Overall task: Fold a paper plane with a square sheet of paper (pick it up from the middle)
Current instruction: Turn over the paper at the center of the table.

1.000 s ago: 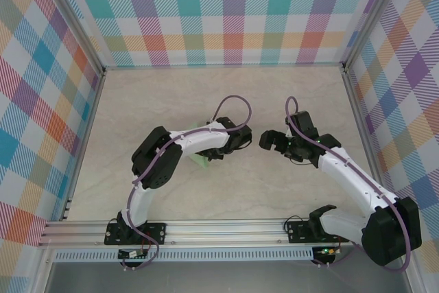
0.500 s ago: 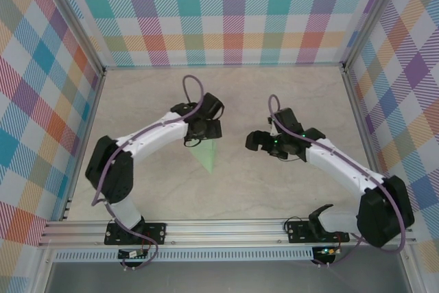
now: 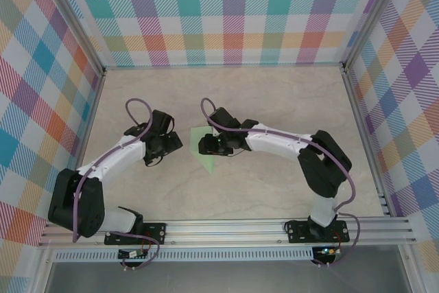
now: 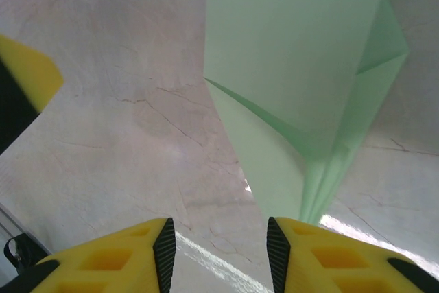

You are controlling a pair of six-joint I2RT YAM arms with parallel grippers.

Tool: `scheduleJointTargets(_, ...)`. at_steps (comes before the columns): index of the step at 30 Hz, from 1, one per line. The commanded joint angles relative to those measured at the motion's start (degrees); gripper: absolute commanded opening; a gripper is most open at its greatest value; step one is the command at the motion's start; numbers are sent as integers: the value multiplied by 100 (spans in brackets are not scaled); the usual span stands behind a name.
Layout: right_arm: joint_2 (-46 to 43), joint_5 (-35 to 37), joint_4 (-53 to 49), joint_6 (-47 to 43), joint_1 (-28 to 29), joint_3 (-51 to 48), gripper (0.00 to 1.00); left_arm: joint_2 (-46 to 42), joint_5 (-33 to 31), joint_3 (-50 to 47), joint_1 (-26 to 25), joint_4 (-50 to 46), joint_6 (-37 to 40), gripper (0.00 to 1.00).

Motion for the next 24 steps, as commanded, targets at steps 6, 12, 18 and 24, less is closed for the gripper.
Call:
scheduleJointTargets(6,850,-367,9,78,70,661,40,-556,296,-475,292,90,-215,96)
scheduleJointTargets(12,1261,-368,-563,-445,66,969,40,-591,401,-507,291,130,-234,97)
scheduleJointTargets(18,1380,-391,-1237,-1272,43,983,40,-615,521,-508,292,126,-229,97)
scheduleJointTargets(24,953,-288,-1524,-1989,-114,353,40,-741,646,-575,292,158,-219,97)
